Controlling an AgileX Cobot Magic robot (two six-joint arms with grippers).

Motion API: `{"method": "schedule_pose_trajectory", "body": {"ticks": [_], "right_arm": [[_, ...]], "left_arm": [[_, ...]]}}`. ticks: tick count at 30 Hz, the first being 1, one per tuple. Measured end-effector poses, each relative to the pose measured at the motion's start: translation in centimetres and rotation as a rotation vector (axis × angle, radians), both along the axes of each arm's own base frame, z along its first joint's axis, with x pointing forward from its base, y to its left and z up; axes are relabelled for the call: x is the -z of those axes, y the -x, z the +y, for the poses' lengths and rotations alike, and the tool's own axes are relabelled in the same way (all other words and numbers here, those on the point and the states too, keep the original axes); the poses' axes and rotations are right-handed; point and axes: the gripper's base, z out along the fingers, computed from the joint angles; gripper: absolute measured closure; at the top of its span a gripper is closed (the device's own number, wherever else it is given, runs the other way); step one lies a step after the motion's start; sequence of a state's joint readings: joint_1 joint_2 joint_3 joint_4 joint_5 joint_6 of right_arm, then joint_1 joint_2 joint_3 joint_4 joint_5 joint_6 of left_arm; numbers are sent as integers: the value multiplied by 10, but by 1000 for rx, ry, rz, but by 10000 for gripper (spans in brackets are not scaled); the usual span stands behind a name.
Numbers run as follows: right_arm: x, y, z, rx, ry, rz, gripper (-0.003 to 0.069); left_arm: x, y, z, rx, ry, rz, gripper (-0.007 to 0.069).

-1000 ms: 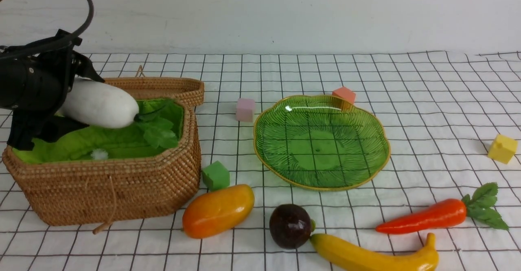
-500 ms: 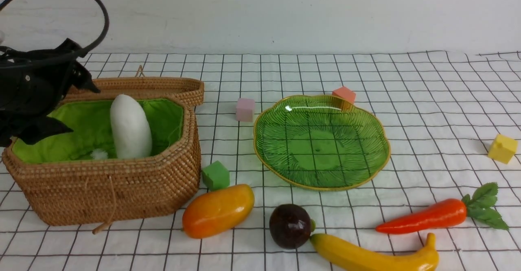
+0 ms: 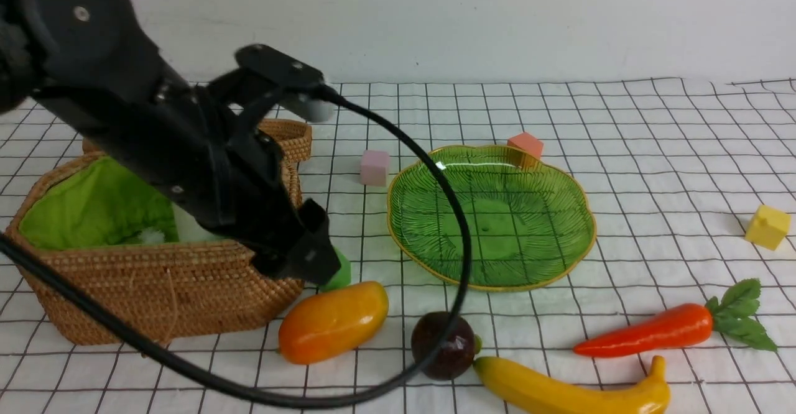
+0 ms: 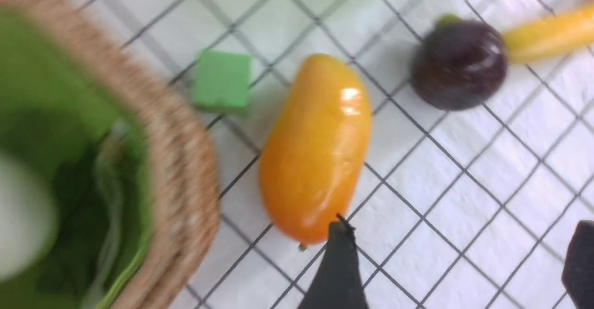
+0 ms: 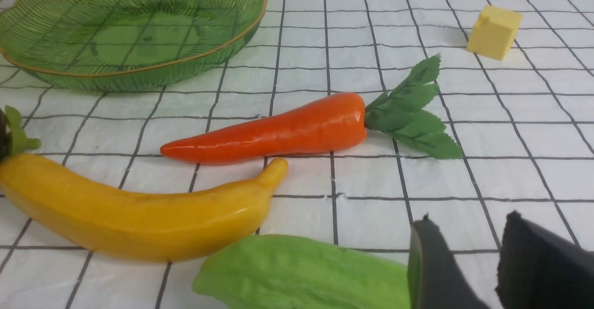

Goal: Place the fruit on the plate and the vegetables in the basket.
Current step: Grab the mango with your left arm and place it on the right plate

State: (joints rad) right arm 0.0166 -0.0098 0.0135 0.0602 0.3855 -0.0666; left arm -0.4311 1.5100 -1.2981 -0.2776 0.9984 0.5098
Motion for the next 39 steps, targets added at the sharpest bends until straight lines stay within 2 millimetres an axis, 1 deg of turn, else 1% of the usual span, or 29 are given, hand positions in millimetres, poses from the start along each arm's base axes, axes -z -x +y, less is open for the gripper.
{"method": "schedule_pose_trajectory", "body": {"ticks": [1,3,7,8,13,17,18,20,21,22,28,33,36,39], "right_arm": [[0,0,0,0,0,0,416],[0,0,0,0,0,0,416],[0,0,0,0,0,0,416],[0,0,0,0,0,0,416],[0,0,0,0,0,0,416],[0,0,0,0,0,0,416],[0,0,0,0,0,0,416],[0,0,0,0,0,0,416],[0,0,0,0,0,0,416],[0,0,0,0,0,0,416],[0,0,0,0,0,0,416],[0,0,0,0,0,0,416],[0,0,0,0,0,0,416],[0,0,0,0,0,0,416]], "left_arm": [[2,-1,-2,13,-6,-2,39],[13,-9,-11,34,-19,-19,39],[34,-25,-19,23,-28,-24,39],[35,-26,-19,23,-30,-22,39],[65,-37,-24,24,-66,52,39],[86,-46,-29,16,-81,76,39],[87,-47,-29,15,-80,74,39],[99,-52,-31,9,-87,84,39],[100,-52,-31,9,-88,86,39],[106,-55,-32,7,-92,92,39],[109,-58,-33,10,-102,90,41],[109,-57,-33,18,-108,97,75],[109,-57,-33,25,-113,105,146],[109,-56,-32,30,-118,109,264]]}}
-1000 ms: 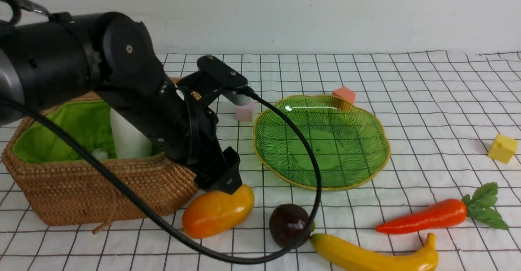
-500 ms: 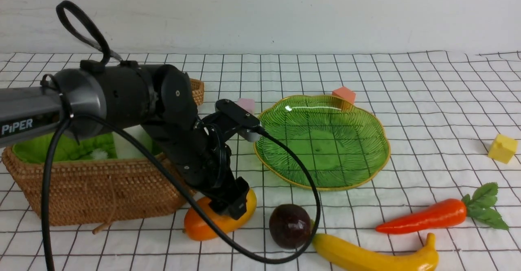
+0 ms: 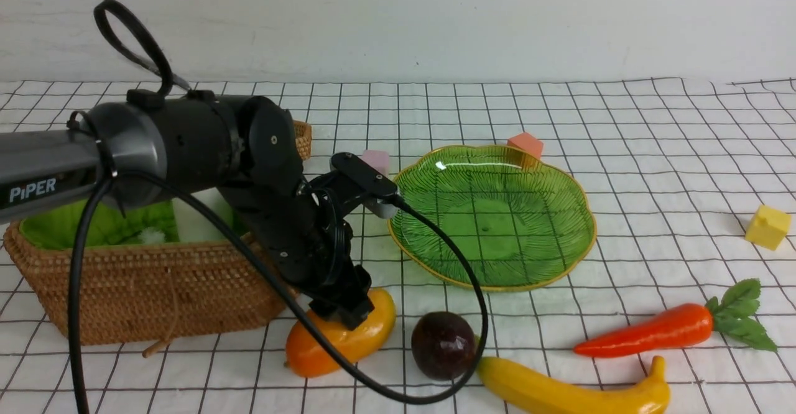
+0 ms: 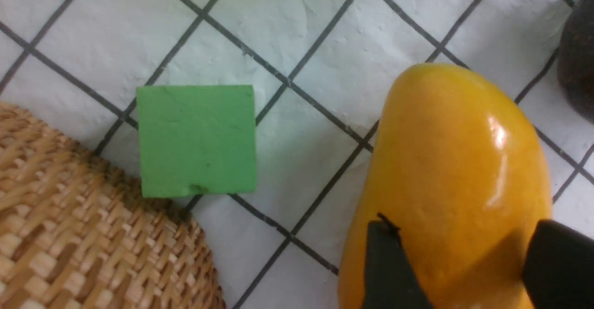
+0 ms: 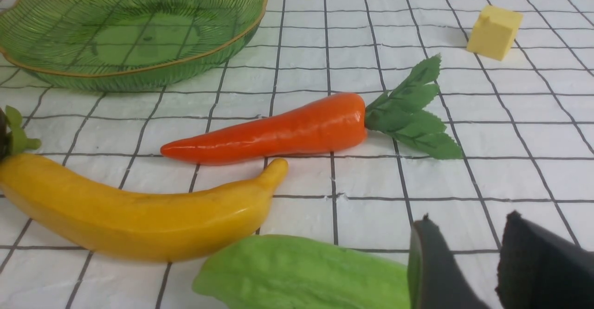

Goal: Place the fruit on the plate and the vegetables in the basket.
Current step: Grab the mango with your left arm and place it on the right plate

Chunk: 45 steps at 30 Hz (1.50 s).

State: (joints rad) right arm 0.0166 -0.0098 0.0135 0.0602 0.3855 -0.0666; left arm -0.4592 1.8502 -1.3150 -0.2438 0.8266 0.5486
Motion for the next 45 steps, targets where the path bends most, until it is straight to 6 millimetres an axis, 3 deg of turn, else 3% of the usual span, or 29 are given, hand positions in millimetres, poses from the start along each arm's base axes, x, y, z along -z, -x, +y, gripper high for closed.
{"method": "schedule_pose_trajectory", "body": {"ticks": [3,7,10,13,17,20,28,36,39,45], "right_arm": [[0,0,0,0,0,0,416],[0,0,0,0,0,0,416],[0,0,0,0,0,0,416],[0,0,0,0,0,0,416],[0,0,0,0,0,0,416],[0,0,0,0,0,0,416],[0,0,0,0,0,0,416],[0,0,0,0,0,0,416],[0,0,0,0,0,0,416],[0,0,0,0,0,0,416]], "left_arm": [[-2,1,0,0,3,-2,322],[-13,6,3,4,4,-16,308],[-31,11,6,7,18,-61,258],[-58,20,11,9,47,-124,128],[-64,24,12,9,57,-129,0],[-47,20,7,9,30,-72,-46],[-7,22,-23,83,-166,-86,-46],[24,11,-25,49,-262,-83,-1],[26,12,-26,59,-256,-71,47],[20,13,-27,89,-273,-29,48]]}}
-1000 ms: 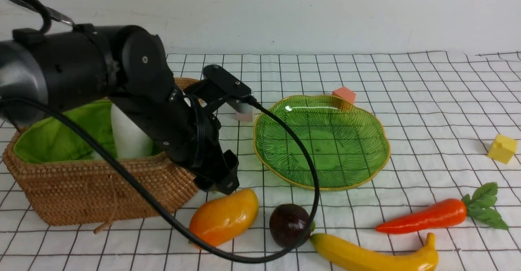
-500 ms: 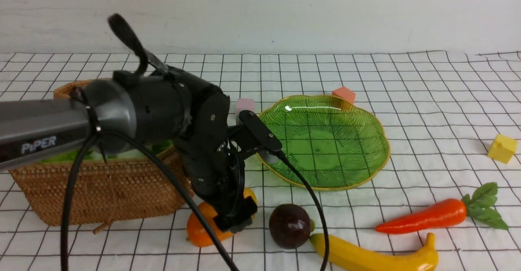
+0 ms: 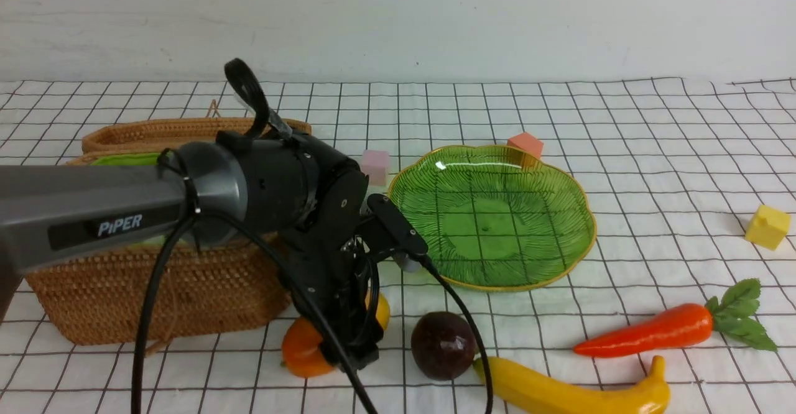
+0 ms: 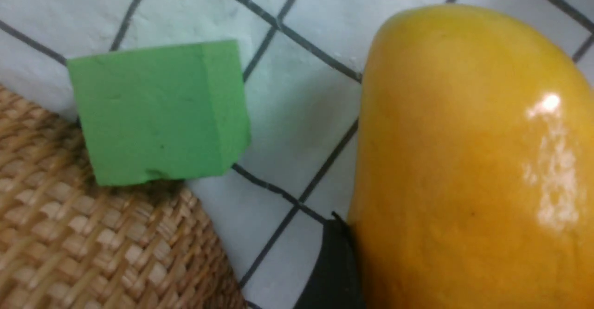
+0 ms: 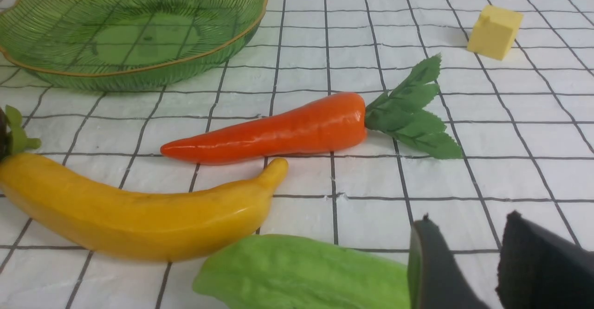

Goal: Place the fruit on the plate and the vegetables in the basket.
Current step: Grab the mango with your left arm and place it on the right plate

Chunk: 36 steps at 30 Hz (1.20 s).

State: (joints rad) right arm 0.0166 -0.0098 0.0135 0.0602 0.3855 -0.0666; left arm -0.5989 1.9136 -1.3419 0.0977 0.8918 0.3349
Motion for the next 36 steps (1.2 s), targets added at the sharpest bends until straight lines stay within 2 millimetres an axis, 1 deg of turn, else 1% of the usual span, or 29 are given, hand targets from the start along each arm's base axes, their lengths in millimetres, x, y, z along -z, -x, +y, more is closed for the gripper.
{"method": "schedule_pose_trajectory", "body": {"ticks": [1,4,8,10,12,13,15,17,18,20,22,24,26,28,32,34,36], "right_arm": [[0,0,0,0,0,0,416],[0,0,0,0,0,0,416],[0,0,0,0,0,0,416],[0,0,0,0,0,0,416],[0,0,0,0,0,0,416],[0,0,0,0,0,0,416],[0,0,0,0,0,0,416],[0,0,0,0,0,0,416],[0,0,0,0,0,0,416],[0,0,0,0,0,0,416],[0,0,0,0,0,0,416],[0,0,0,0,0,0,416],[0,0,0,0,0,0,416],[0,0,0,0,0,0,416],[0,0,0,0,0,0,416],[0,0,0,0,0,0,416],[0,0,0,0,0,0,416]], "left_arm": [[-1,0,0,-1,-3,4,48],[-22,-7,-5,-5,28,-29,48],[-63,-20,-19,-26,152,-122,48],[-77,-26,-26,-63,242,-173,48],[-88,-33,-35,-128,381,-239,48],[-90,-35,-37,-137,409,-255,48],[-95,-45,-46,-215,560,-333,48],[-90,-54,-53,-247,629,-379,48],[-89,-55,-53,-254,636,-380,48],[-64,-67,-61,-295,655,-377,48],[-48,-72,-64,-317,650,-360,48],[-25,-76,-67,-347,630,-322,48],[-12,-78,-68,-376,623,-296,48],[-8,-79,-68,-394,626,-286,45],[-8,-79,-68,-424,636,-274,-13],[-15,-76,-67,-431,632,-260,-40],[-25,-71,-64,-430,620,-244,-43]]}}
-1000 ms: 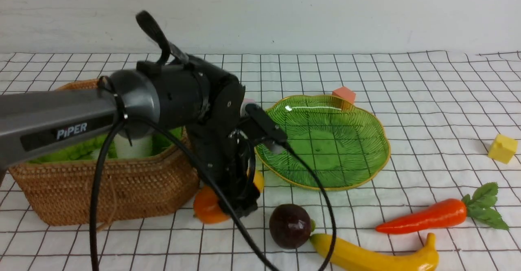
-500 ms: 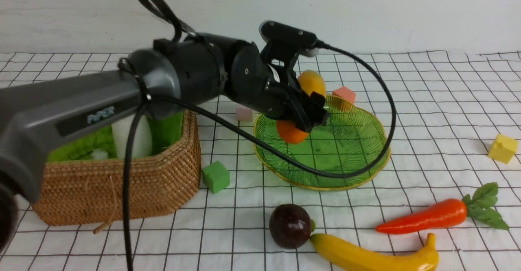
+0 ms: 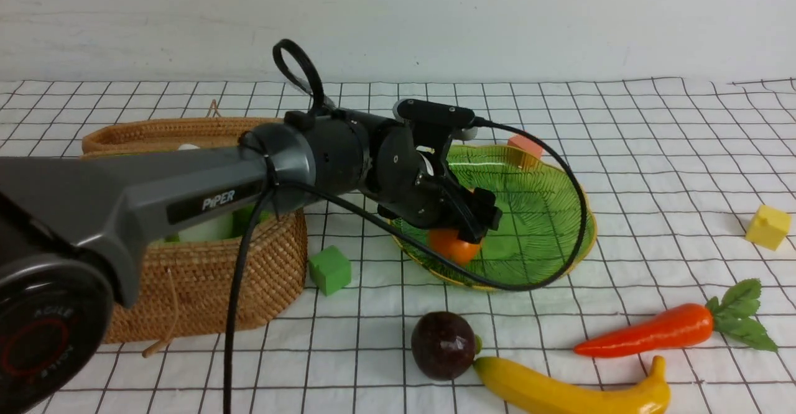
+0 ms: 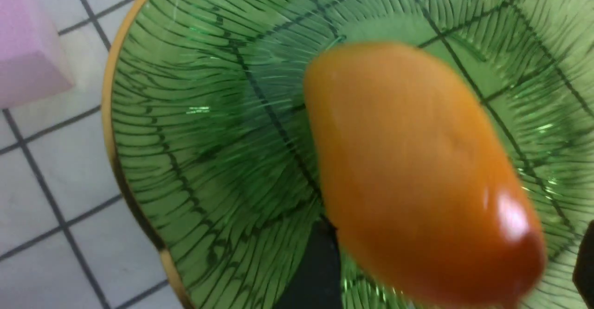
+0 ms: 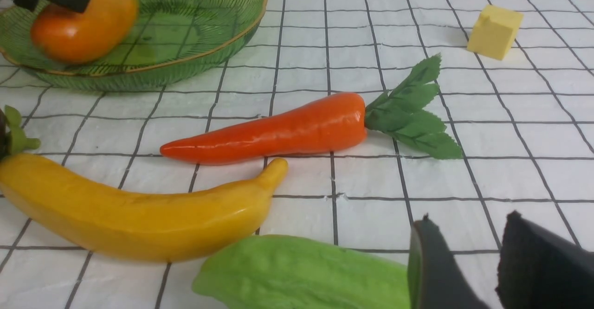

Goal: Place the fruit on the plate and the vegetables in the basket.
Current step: Grab the mango with your left arm and place it on the right plate, then grab a mangosteen with your left arm and put it on the plate on the right

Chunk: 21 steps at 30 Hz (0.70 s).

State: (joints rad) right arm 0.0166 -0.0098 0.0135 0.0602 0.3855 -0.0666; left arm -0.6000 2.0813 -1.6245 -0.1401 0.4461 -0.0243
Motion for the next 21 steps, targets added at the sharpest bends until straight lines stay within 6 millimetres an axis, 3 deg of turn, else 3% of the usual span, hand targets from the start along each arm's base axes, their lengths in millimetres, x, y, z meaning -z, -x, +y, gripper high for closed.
{"method": "schedule_pose_trajectory", "body": {"ticks": [7,10,15,21], "right_arm": [[0,0,0,0,0,0,416],[0,0,0,0,0,0,416],[0,0,0,0,0,0,416],[0,0,0,0,0,0,416]], "left_arm": [[-52,30,22,49,-119,74,-15],[-58,47,32,65,-194,201,5],[-22,69,31,84,-218,436,12],[-1,67,18,70,-157,429,12]]}}
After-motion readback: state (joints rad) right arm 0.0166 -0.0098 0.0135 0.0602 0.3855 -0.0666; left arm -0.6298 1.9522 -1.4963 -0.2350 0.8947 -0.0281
